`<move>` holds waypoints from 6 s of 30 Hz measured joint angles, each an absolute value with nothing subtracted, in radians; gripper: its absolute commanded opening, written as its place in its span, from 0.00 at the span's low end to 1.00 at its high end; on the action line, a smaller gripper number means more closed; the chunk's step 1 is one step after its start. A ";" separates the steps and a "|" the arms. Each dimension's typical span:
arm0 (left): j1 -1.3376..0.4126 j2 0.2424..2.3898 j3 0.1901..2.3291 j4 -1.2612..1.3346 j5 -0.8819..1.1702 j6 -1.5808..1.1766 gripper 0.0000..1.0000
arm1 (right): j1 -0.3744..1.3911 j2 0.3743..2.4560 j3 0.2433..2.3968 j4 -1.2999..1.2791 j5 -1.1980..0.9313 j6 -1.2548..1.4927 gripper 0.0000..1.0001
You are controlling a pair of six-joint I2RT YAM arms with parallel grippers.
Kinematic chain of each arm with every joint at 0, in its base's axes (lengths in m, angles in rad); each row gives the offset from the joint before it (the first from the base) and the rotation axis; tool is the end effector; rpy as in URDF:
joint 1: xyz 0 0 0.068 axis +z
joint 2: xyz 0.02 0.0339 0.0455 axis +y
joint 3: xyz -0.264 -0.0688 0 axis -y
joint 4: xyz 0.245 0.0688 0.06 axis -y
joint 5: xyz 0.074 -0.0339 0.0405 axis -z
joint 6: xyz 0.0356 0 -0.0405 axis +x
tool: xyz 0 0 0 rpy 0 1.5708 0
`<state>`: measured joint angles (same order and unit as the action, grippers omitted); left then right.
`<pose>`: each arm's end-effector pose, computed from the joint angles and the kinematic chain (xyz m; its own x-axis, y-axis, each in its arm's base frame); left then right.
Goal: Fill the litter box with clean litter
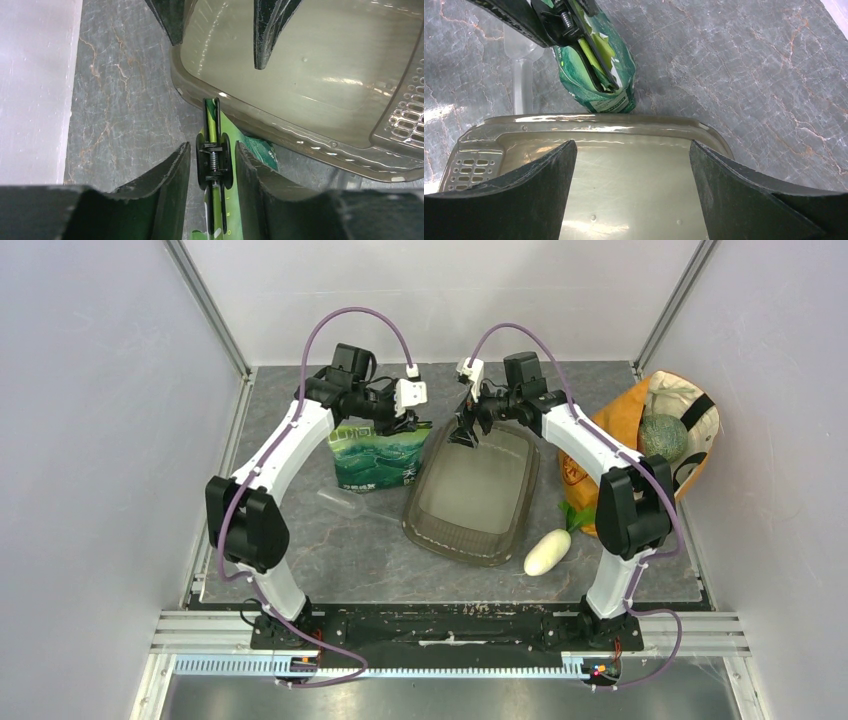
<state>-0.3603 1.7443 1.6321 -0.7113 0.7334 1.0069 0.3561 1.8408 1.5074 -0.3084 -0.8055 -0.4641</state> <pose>0.3510 -0.1577 0.3320 0.2143 0.5902 -0.7783 0.9477 0.0673 0.3120 0.3853 0.1707 0.2854 -0.1513 -0.3871 -0.9095 -0.9513 0.3071 0.0275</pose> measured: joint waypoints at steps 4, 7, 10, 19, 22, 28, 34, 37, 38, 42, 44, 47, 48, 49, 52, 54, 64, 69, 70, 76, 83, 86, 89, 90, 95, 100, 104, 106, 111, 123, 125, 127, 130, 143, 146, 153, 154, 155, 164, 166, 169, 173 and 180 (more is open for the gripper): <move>-0.361 1.750 1.636 -0.723 0.733 1.016 0.23 | 0.356 1.835 1.505 -0.308 -0.803 -0.464 0.90; -0.362 1.760 1.657 -0.741 0.731 1.023 0.02 | 0.356 1.832 1.504 -0.308 -0.803 -0.462 0.91; -0.363 1.760 1.664 -0.757 0.731 1.023 0.02 | 0.356 1.832 1.504 -0.308 -0.802 -0.461 0.91; -0.363 1.760 1.705 -0.791 0.709 1.019 0.02 | 0.356 1.832 1.503 -0.308 -0.802 -0.453 0.92; -0.363 1.760 1.719 -0.809 0.707 1.018 0.02 | 0.356 1.832 1.503 -0.308 -0.802 -0.445 0.92; -0.363 1.760 1.747 -0.841 0.707 1.004 0.02 | 0.356 1.832 1.503 -0.302 -0.803 -0.429 0.92; -0.363 1.760 1.771 -0.867 0.704 0.976 0.02 | 0.356 1.832 1.503 -0.286 -0.804 -0.411 0.92; -0.363 1.765 1.816 -0.912 0.686 0.974 0.02 | 0.356 1.832 1.503 -0.279 -0.804 -0.406 0.93; -0.363 1.772 1.847 -0.934 0.683 0.975 0.02 | 0.356 1.832 1.503 -0.277 -0.804 -0.403 0.93; -0.363 1.774 1.930 -0.940 0.682 0.977 0.02 | 0.356 1.832 1.503 -0.270 -0.808 -0.399 0.93; -0.363 1.774 1.954 -0.939 0.682 0.977 0.02 | 0.356 1.832 1.503 -0.263 -0.812 -0.392 0.93; -0.363 1.774 1.966 -0.942 0.681 0.976 0.02 | 0.356 1.832 1.503 -0.250 -0.815 -0.384 0.93; -0.362 1.774 1.970 -0.945 0.681 0.975 0.02 | 0.356 1.832 1.503 -0.246 -0.815 -0.380 0.93; -0.358 1.774 1.974 -0.948 0.682 0.972 0.02 | 0.356 1.832 1.503 -0.244 -0.815 -0.377 0.93; -0.331 1.765 1.975 -0.948 0.683 0.928 0.02 | 0.356 1.832 1.503 -0.241 -0.815 -0.373 0.93; -0.280 1.731 1.940 -0.926 0.680 0.871 0.02 | 0.356 1.832 1.503 -0.241 -0.815 -0.366 0.93; 0.192 1.217 1.345 -0.661 0.465 0.621 0.02 | 0.356 1.820 1.503 -0.241 -0.807 -0.303 0.94; 0.276 1.111 1.048 -0.583 0.392 0.596 0.02 | 0.356 1.788 1.503 -0.241 -0.805 -0.279 0.94; 0.299 1.118 0.997 -0.564 0.382 0.591 0.02 | 0.356 1.783 1.503 -0.242 -0.805 -0.277 0.94; 0.406 1.167 0.817 -0.502 0.342 0.576 0.02 | 0.356 1.777 1.504 -0.267 -0.803 -0.273 0.94; 0.424 1.223 0.717 -0.368 0.299 0.587 0.05 | 0.356 1.777 1.504 -0.292 -0.802 -0.273 0.94; 0.424 1.264 0.690 -0.340 0.286 0.603 0.48 | 0.356 1.777 1.504 -0.305 -0.802 -0.273 0.95; 0.425 1.293 0.685 -0.344 0.292 0.630 0.57 | 0.356 1.777 1.504 -0.317 -0.796 -0.273 0.95; 0.426 1.298 0.685 -0.348 0.299 0.638 0.59 | 0.356 1.777 1.504 -0.320 -0.794 -0.272 0.94; 0.430 1.289 0.687 -0.400 0.369 0.675 0.71 | 0.356 1.777 1.504 -0.333 -0.788 -0.272 0.94; 0.432 1.230 0.745 -0.528 0.498 0.690 0.70 | 0.356 1.771 1.504 -0.364 -0.788 -0.270 0.93; 0.433 1.180 0.881 -0.626 0.652 0.707 0.57 | 0.356 1.747 1.503 -0.401 -0.789 -0.261 0.93; 0.431 1.164 0.952 -0.691 0.736 0.758 0.50 | 0.356 1.718 1.491 -0.429 -0.788 -0.263 0.93; 0.275 1.106 0.996 -0.881 0.793 0.924 0.41 | 0.356 1.641 1.444 -0.504 -0.771 -0.274 0.93; -0.396 1.230 0.826 -0.699 0.547 0.840 0.33 | 0.310 1.615 1.400 -0.608 -0.712 -0.268 0.93; -0.457 1.275 0.811 -0.647 0.507 0.824 0.33 | 0.279 1.615 1.401 -0.616 -0.709 -0.257 0.93; -0.505 1.312 0.805 -0.608 0.481 0.805 0.32 | 0.247 1.615 1.401 -0.620 -0.706 -0.249 0.93; -0.573 1.374 0.805 -0.538 0.448 0.768 0.33 | 0.213 1.613 1.401 -0.626 -0.701 -0.243 0.93; -0.578 1.470 0.923 -0.430 0.477 0.558 0.70 | 0.202 1.654 1.520 -0.613 -0.751 -0.161 0.94; -0.426 1.299 0.940 -0.501 0.579 0.474 0.81 | 0.216 1.720 1.583 -0.537 -0.780 -0.060 0.94; -0.056 1.028 1.131 -0.527 0.664 0.147 0.88 | 0.294 1.917 1.718 -0.328 -0.836 0.221 0.97; -0.011 1.024 1.153 -0.527 0.666 0.090 0.88 | 0.303 1.942 1.728 -0.300 -0.840 0.255 0.97; 0.032 1.029 1.172 -0.528 0.668 0.035 0.89 | 0.315 1.969 1.736 -0.266 -0.844 0.299 0.97; 0.255 1.362 1.225 -0.475 0.717 -0.371 0.90 | 0.353 2.093 1.739 -0.128 -0.874 0.486 0.94; 0.255 1.405 1.220 -0.453 0.735 -0.424 0.91 | 0.353 2.098 1.739 -0.101 -0.887 0.511 0.93; 0.253 1.450 1.211 -0.384 0.770 -0.505 0.91 | 0.354 2.098 1.739 -0.048 -0.904 0.542 0.92; 0.245 1.507 1.193 -0.276 0.817 -0.612 0.91 | 0.361 2.098 1.738 -0.014 -0.920 0.561 0.91; 0.220 1.555 1.161 -0.208 0.835 -0.706 0.92 | 0.375 2.098 1.737 0.006 -0.932 0.576 0.91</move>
